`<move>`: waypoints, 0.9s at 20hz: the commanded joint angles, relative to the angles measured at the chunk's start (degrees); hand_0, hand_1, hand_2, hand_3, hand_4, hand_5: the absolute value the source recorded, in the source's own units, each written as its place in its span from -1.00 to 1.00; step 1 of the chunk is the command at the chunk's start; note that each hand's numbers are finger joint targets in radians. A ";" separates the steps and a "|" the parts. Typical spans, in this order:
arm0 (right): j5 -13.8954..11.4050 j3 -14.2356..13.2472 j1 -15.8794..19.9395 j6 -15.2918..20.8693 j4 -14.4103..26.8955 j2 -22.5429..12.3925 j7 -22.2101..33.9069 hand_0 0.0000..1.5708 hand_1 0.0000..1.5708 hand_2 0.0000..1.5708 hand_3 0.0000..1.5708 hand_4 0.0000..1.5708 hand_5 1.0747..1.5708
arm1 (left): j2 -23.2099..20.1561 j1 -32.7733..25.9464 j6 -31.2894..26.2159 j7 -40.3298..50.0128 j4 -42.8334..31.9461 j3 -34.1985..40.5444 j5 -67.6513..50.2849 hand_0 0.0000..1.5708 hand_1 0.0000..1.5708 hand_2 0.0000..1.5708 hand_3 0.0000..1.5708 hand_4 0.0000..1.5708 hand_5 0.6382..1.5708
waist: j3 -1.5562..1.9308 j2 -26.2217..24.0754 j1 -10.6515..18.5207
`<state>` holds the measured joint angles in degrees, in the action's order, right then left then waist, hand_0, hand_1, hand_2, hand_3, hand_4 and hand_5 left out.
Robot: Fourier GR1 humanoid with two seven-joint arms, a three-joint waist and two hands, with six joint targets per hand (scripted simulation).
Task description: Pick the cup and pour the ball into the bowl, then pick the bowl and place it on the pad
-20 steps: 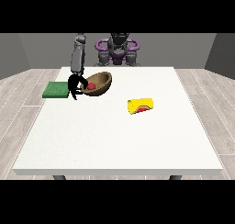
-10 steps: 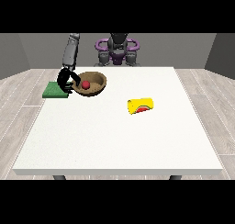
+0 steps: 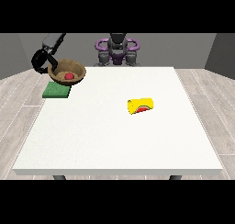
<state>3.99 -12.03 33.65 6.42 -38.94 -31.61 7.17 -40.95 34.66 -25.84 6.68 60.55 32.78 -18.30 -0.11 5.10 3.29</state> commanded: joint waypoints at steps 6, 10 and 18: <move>2.70 -4.35 -0.37 -6.70 -0.22 -6.75 -1.14 1.00 1.00 1.00 -0.32 0.40 0.97 | -2.63 -2.91 0.03 -5.72 -2.78 1.58 0.31 -1.00 -1.00 -1.00 -1.00 0.53 0.95 | 0.11 3.11 -2.78; 2.98 -5.14 -1.57 -7.36 -0.20 -6.67 -2.89 1.00 1.00 1.00 -0.51 0.43 0.99 | -4.15 -4.86 -3.27 -10.56 -5.78 2.93 -0.61 -1.00 -1.00 -1.00 -1.00 0.54 0.97 | 0.09 5.24 -2.23; 5.03 -8.37 -1.33 -5.41 6.30 -2.69 -8.17 1.00 1.00 1.00 -0.42 0.33 1.00 | -1.36 -4.29 -0.65 -9.79 -0.34 0.73 -1.63 -1.00 -1.00 -1.00 -1.00 0.53 0.97 | 0.17 8.43 1.62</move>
<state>8.35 -19.04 32.27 0.71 -35.58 -35.32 1.64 -43.53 30.53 -27.27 -2.65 58.03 34.07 -19.24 -0.05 11.56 3.08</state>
